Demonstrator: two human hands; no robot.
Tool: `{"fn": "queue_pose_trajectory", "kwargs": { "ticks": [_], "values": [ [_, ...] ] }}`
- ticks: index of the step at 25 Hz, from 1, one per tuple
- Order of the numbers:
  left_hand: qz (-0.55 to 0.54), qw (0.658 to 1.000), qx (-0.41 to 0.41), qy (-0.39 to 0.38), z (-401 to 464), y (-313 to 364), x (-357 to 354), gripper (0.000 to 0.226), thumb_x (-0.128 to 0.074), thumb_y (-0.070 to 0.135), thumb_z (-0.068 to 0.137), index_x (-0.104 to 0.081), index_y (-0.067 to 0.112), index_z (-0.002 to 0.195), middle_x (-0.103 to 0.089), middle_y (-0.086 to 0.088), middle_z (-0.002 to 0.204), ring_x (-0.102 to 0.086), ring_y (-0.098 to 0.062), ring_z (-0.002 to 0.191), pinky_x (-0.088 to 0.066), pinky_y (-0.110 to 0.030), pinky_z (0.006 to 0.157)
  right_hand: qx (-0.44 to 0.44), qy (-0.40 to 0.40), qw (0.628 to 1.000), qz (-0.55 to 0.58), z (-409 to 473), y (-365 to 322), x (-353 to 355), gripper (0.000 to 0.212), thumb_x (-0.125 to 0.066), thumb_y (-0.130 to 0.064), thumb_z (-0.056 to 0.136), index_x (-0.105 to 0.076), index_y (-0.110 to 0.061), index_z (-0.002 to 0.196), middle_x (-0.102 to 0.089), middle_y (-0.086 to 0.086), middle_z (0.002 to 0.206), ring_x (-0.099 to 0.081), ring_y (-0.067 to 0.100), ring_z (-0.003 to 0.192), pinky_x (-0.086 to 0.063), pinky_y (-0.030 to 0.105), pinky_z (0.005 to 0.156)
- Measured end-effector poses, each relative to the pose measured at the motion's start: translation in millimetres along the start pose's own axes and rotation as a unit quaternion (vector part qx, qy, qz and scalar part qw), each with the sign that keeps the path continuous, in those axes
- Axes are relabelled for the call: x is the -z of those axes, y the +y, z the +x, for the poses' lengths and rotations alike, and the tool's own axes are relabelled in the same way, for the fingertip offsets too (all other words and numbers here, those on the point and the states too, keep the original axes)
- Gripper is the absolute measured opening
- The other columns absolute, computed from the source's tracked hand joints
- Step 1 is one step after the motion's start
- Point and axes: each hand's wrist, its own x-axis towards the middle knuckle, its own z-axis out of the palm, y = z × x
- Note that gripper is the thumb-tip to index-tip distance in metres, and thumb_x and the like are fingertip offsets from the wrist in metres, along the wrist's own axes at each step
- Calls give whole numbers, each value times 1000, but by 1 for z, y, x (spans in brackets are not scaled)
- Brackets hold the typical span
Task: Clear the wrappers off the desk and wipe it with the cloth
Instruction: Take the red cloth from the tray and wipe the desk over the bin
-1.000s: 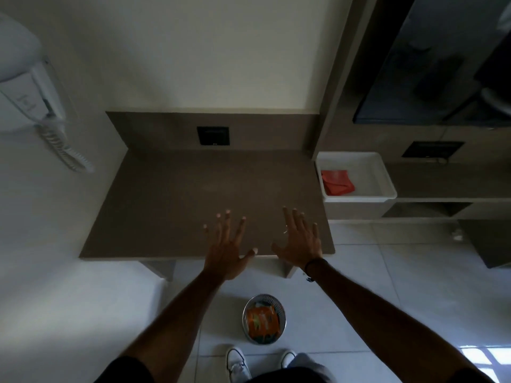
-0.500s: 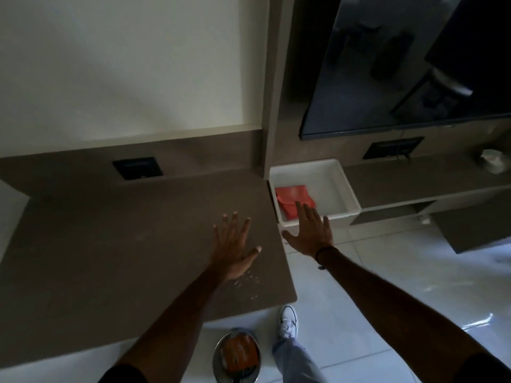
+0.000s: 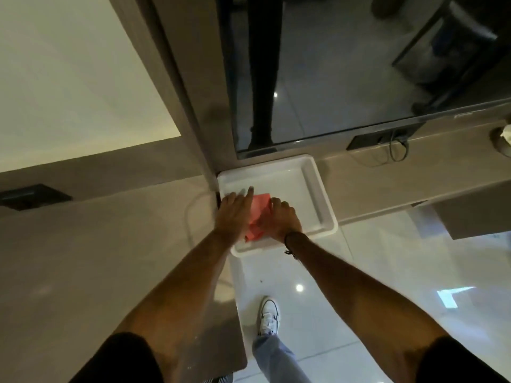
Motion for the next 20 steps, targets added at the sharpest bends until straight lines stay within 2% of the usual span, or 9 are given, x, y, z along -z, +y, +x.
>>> {"fn": "queue_pose_trajectory", "kwargs": {
  "ticks": [3,5,6,8,10,12,15,18,20],
  "values": [
    [-61,998,15,3,6,0,-1,82,-76,17,80,-36,7,151,-53,-18,146,-51,-36,132,-41,-44,116,-29,9,996,82,8,4,3,73,-85,-50,59,-61,-14,118,-69,8,111,-65,28,103,-55,33,85],
    [-226,973,47,14,-3,1,8,65,-71,7,78,-49,10,139,-60,-14,136,-57,-32,124,-50,-39,105,-46,7,989,139,3,4,16,51,-87,-45,57,-72,-17,98,-73,1,91,-68,21,87,-52,24,65],
    [-315,947,66,19,-13,-1,14,59,-68,3,77,-54,11,133,-63,-10,130,-60,-29,118,-52,-30,97,-50,9,982,180,-3,3,22,44,-87,-41,56,-74,-18,92,-74,-1,85,-69,19,82,-51,23,61],
    [-441,892,91,48,-44,-11,24,46,-64,-4,75,-62,12,118,-67,-2,109,-64,-19,100,-51,-13,79,-59,-5,960,272,-24,1,30,36,-86,-31,57,-75,-16,88,-75,1,83,-71,21,80,-59,31,69],
    [-474,871,100,83,-80,-31,32,39,-68,-4,74,-67,11,110,-68,-1,95,-63,-16,86,-52,-23,73,-55,-68,943,320,-48,-11,25,33,-86,-22,60,-74,-12,89,-73,6,82,-71,23,77,-62,36,73],
    [-482,862,128,92,-127,-61,28,37,-70,-1,72,-69,7,108,-70,-4,94,-63,-17,84,-52,-31,73,-47,-147,937,312,-78,-37,-3,41,-88,-14,62,-71,-3,99,-72,12,84,-70,23,72,-62,37,69],
    [-439,880,147,106,-152,-85,30,47,-65,14,64,-71,2,109,-75,-13,102,-66,-19,90,-51,-30,82,-46,-168,938,299,-91,-60,-30,36,-88,-11,65,-69,-4,94,-72,16,92,-70,24,72,-63,40,70],
    [-396,905,140,69,-180,-110,30,61,-61,20,62,-68,-2,119,-72,-20,119,-69,-30,109,-48,-28,93,-18,-128,957,261,-115,-78,-56,28,-89,-23,66,-65,-23,82,-72,10,99,-71,21,75,-63,44,74],
    [-388,909,150,20,-197,-115,26,71,-60,23,68,-58,-2,134,-61,-23,136,-59,-33,126,-45,-34,109,19,-41,987,153,-133,-75,-66,39,-85,-41,66,-67,-23,96,-73,5,100,-71,21,85,-60,37,77]
  ]
}}
